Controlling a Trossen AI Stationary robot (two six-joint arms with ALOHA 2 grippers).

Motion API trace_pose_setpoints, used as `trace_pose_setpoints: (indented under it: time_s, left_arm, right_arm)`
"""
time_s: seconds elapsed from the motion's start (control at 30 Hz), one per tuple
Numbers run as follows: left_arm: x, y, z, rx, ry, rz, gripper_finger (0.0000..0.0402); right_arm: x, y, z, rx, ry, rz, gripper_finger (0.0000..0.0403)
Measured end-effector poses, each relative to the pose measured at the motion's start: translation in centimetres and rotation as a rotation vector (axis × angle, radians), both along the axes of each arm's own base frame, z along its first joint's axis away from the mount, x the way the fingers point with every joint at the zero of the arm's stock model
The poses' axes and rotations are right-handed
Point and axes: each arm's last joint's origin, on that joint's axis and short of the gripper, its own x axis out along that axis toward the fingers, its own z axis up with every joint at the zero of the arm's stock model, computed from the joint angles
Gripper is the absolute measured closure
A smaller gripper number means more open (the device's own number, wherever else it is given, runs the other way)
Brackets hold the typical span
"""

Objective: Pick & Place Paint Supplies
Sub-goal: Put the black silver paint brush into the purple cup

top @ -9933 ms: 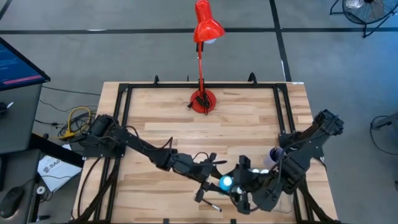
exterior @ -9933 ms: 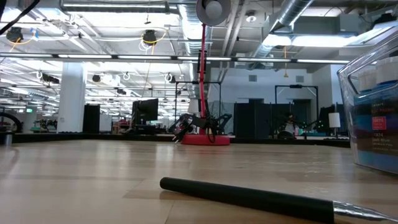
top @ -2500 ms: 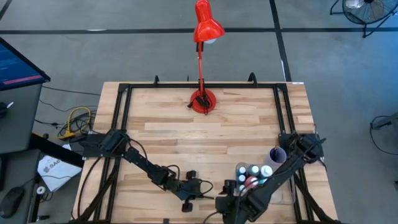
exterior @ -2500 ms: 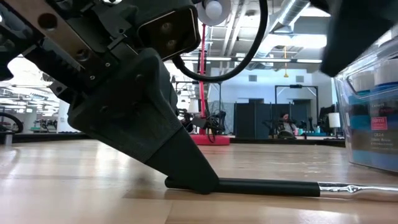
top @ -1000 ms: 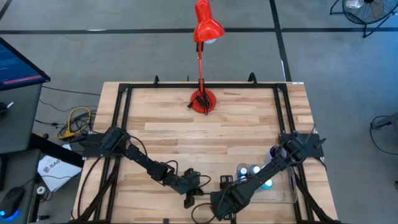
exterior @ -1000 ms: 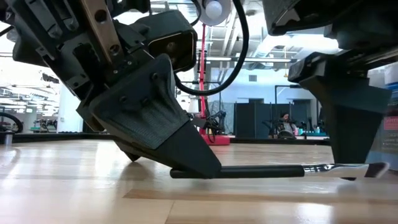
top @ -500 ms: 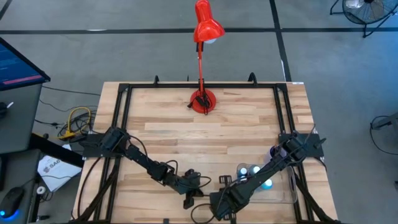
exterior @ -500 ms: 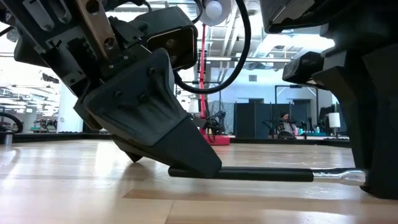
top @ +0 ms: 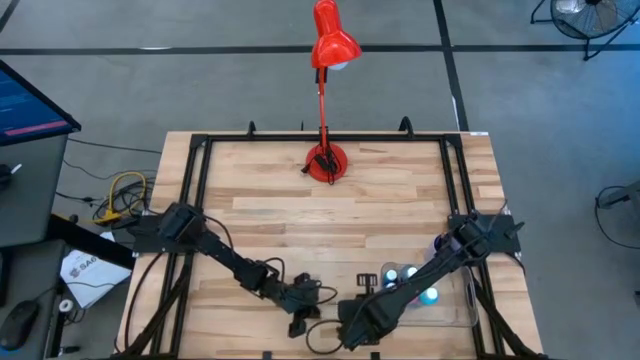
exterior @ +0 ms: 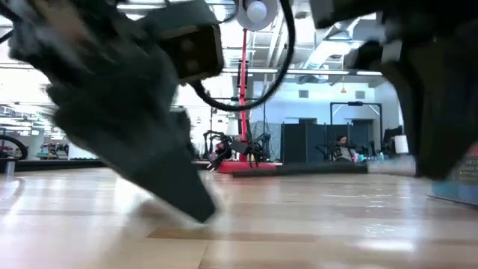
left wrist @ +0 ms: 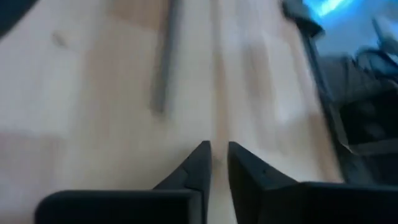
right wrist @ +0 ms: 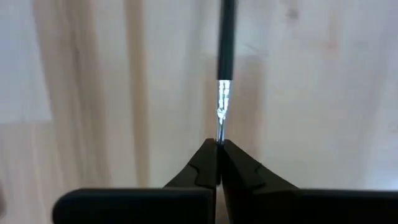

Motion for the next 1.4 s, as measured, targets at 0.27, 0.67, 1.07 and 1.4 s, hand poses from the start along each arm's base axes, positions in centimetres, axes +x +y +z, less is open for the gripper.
trace_pose_setpoints:
  time_s: [0.27,0.67,1.07,1.4]
  left_arm:
    - [-1.3,0.6,1.0,0.032,0.153,0.139,0.0281]
    - [-2.5,1.0,-0.2,0.055,0.093,0.180,0.0239]
    - [-3.1,1.0,-0.6,0.041,0.044,0.180,0.0238]
    - [-3.2,1.1,-0.7,0.039,0.036,0.184,0.0238]
  right_arm:
    - [0.9,-1.6,4.5,-0.027,0.088,-0.054,0.0402]
    - [2.5,-7.2,14.1,0.312,0.147,-0.294,0.0403]
    - [-1.7,-12.8,22.2,0.581,0.047,-0.493,0.0403]
    - [-10.5,-15.6,26.2,0.701,0.011,-0.773,0.0403]
